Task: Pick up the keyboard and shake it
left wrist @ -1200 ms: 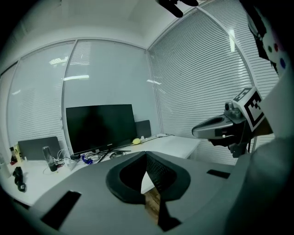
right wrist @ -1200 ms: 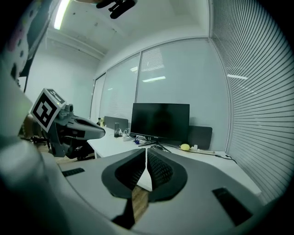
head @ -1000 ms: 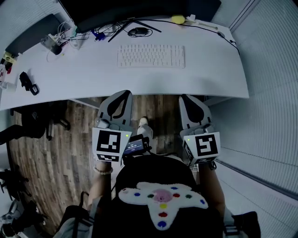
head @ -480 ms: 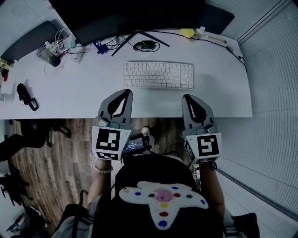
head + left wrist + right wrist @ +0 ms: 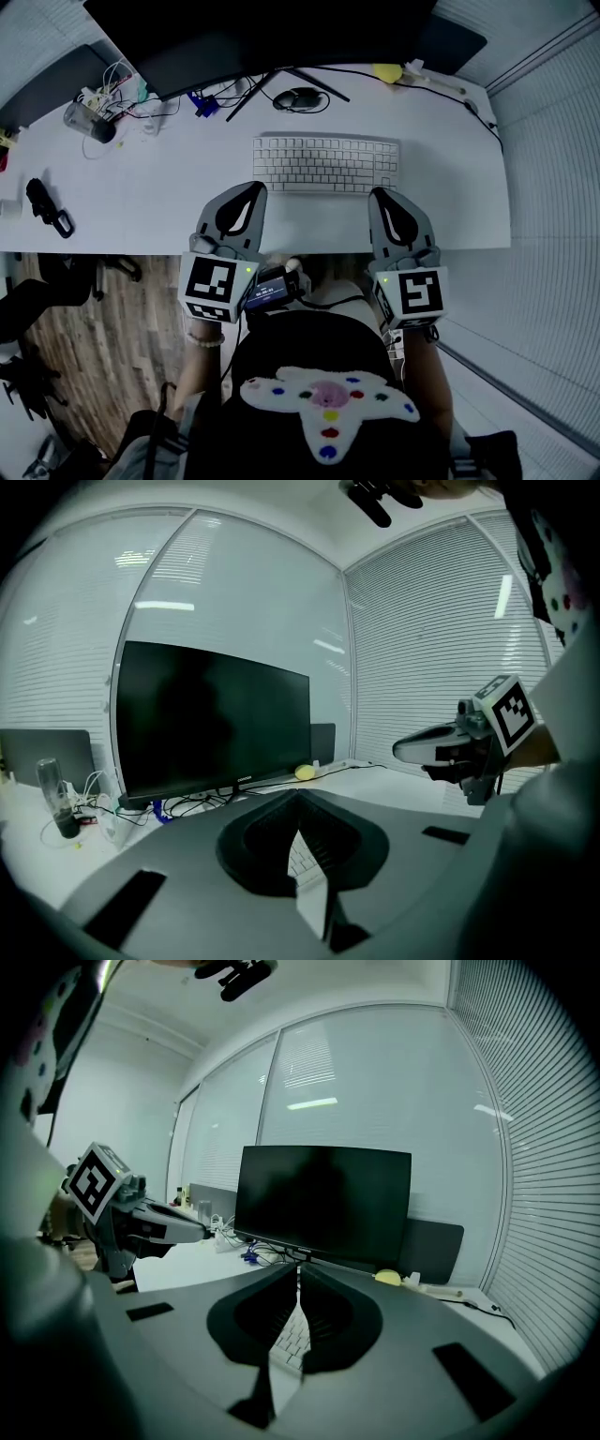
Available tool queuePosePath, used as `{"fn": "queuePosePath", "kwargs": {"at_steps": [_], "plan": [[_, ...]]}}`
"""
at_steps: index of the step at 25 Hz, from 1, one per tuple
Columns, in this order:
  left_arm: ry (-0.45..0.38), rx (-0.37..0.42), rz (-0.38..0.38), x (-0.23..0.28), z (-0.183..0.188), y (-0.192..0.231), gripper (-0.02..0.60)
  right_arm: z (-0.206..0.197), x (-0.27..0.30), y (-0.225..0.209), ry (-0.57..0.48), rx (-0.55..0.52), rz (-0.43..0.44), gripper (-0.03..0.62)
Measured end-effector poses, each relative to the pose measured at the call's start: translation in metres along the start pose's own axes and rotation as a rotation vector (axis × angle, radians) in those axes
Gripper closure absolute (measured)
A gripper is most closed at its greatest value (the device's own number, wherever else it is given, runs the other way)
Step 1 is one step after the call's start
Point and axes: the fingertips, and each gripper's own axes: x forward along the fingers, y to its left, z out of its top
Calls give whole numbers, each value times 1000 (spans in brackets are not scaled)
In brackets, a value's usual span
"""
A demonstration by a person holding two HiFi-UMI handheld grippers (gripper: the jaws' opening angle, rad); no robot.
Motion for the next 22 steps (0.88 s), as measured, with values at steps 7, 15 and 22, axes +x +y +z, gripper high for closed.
{"fn": "queuePosePath", "kwargs": {"at_steps": [7,15,22], "plan": [[17,-53,16,6,-9,19,566,0,11,0,11,31,0,557],[22,-108,112,13,-22,48,566,-3,28,-2,29,15,52,557],[73,-272,103,35,-52,71,565,-10,40,-4,69,16,84,557]]}}
